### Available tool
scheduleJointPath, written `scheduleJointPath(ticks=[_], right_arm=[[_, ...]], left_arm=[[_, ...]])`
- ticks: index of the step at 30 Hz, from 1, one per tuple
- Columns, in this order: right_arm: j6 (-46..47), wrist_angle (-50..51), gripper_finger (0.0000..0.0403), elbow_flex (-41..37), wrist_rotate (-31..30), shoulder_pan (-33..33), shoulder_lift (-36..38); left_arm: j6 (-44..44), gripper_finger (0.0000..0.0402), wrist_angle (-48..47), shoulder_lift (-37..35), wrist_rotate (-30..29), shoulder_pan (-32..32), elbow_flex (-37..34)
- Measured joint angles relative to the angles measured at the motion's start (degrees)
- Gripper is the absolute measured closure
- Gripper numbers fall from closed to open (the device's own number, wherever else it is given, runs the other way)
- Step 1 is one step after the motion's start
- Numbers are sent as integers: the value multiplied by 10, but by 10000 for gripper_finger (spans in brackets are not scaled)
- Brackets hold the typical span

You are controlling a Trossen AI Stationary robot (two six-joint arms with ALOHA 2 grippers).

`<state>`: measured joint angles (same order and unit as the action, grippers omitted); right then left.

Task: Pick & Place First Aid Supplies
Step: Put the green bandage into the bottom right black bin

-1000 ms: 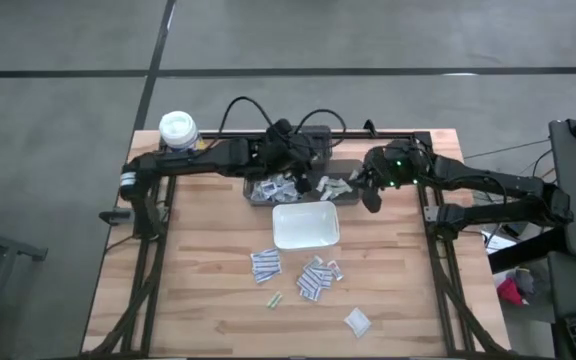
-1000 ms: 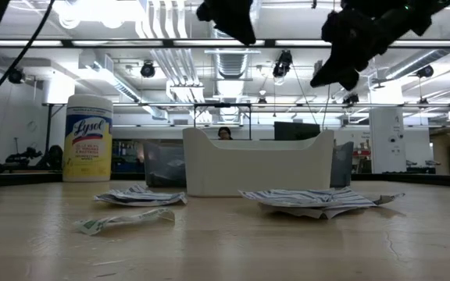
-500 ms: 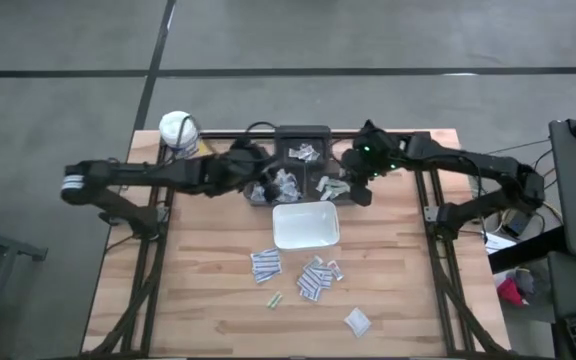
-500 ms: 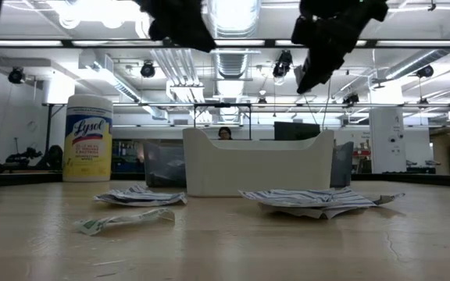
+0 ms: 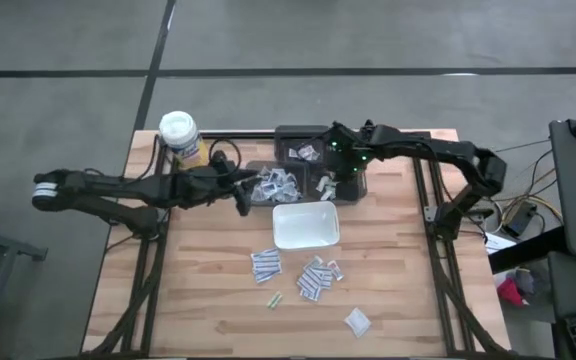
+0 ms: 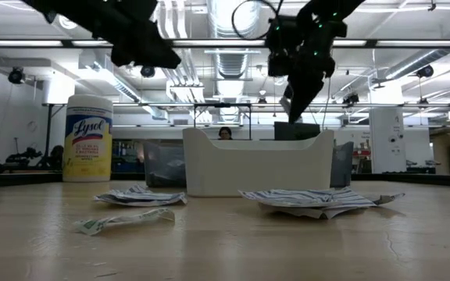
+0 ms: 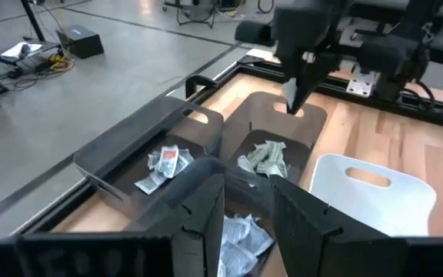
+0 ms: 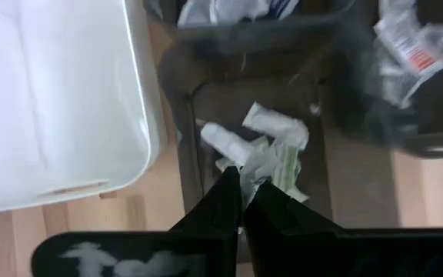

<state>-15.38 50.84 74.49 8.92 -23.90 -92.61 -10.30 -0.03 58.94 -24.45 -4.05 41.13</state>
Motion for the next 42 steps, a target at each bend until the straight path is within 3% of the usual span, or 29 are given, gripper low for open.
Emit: scheduleJointPath(ticks=[14, 30, 42], right_arm=[[-3, 43, 394, 25, 0, -7, -111], [-3, 38, 393, 18, -4, -46, -167], [-16, 40, 315, 22, -3, -50, -178]], left_arm=[[-32, 294, 108, -96, 15, 0, -154], [-34, 294, 120, -111, 25, 1, -180], [-33, 294, 120, -111, 25, 1, -180]])
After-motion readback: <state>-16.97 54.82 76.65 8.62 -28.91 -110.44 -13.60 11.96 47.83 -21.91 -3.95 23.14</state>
